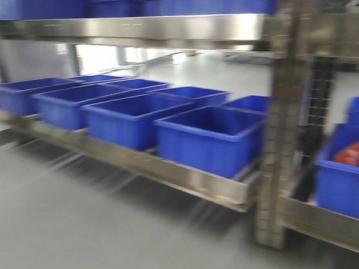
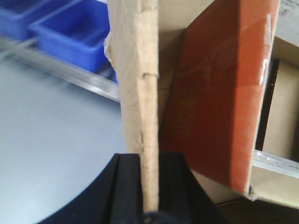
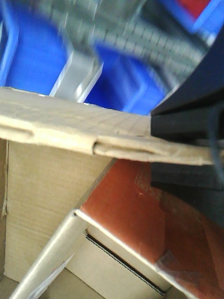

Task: Stack two boxes on right shelf middle
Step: 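Drive toward the steel shelf rack and align with the middle shelf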

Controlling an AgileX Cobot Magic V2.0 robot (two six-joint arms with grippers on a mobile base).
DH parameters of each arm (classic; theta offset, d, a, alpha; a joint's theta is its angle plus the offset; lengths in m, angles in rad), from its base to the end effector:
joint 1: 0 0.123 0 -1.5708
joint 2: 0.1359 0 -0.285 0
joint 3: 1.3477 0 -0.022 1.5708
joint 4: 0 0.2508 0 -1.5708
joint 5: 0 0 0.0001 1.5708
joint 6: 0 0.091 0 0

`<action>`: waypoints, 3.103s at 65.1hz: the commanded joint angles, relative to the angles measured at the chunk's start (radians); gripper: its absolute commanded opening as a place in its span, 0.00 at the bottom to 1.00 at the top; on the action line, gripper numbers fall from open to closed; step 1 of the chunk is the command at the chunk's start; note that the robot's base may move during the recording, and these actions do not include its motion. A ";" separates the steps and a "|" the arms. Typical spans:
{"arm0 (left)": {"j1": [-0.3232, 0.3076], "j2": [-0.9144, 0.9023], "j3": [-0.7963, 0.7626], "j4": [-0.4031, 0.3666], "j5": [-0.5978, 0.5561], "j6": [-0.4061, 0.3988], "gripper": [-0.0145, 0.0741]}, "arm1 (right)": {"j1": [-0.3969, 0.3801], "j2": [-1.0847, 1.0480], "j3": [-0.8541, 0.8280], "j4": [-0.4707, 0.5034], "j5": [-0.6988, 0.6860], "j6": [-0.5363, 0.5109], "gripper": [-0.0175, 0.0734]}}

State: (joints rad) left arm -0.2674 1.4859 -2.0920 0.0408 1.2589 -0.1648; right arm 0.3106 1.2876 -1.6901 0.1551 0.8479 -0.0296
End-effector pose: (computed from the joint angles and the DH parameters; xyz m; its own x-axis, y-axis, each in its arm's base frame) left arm 0.2614 -0.0680 0.5360 -0.5460 -0.0076 -0.8378 0.1514 0.9826 -0.1075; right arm 0.2386 0.0877 0.5110 -0.3575 -0.0382 -0.9331 -0.3819 0.9178 0.1087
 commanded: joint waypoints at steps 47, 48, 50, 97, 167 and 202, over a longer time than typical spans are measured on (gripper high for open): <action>0.004 -0.013 -0.014 0.060 -0.038 -0.001 0.04 | -0.007 -0.013 -0.013 -0.035 -0.048 -0.017 0.02; 0.004 -0.013 -0.014 0.060 -0.038 -0.001 0.04 | -0.007 -0.013 -0.013 -0.035 -0.048 -0.017 0.02; 0.004 -0.013 -0.014 0.060 -0.038 -0.001 0.04 | -0.007 -0.013 -0.013 -0.035 -0.048 -0.017 0.02; 0.004 -0.013 -0.014 0.060 -0.038 -0.001 0.04 | -0.007 -0.013 -0.013 -0.035 -0.048 -0.017 0.02; 0.004 -0.013 -0.014 0.060 -0.038 -0.001 0.04 | -0.007 -0.013 -0.013 -0.035 -0.048 -0.017 0.02; 0.004 -0.013 -0.014 0.060 -0.038 -0.001 0.04 | -0.007 -0.013 -0.013 -0.035 -0.048 -0.017 0.02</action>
State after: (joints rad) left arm -0.2683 1.4859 -2.0920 0.0408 1.2589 -0.1648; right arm 0.3106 1.2876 -1.6901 0.1533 0.8479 -0.0296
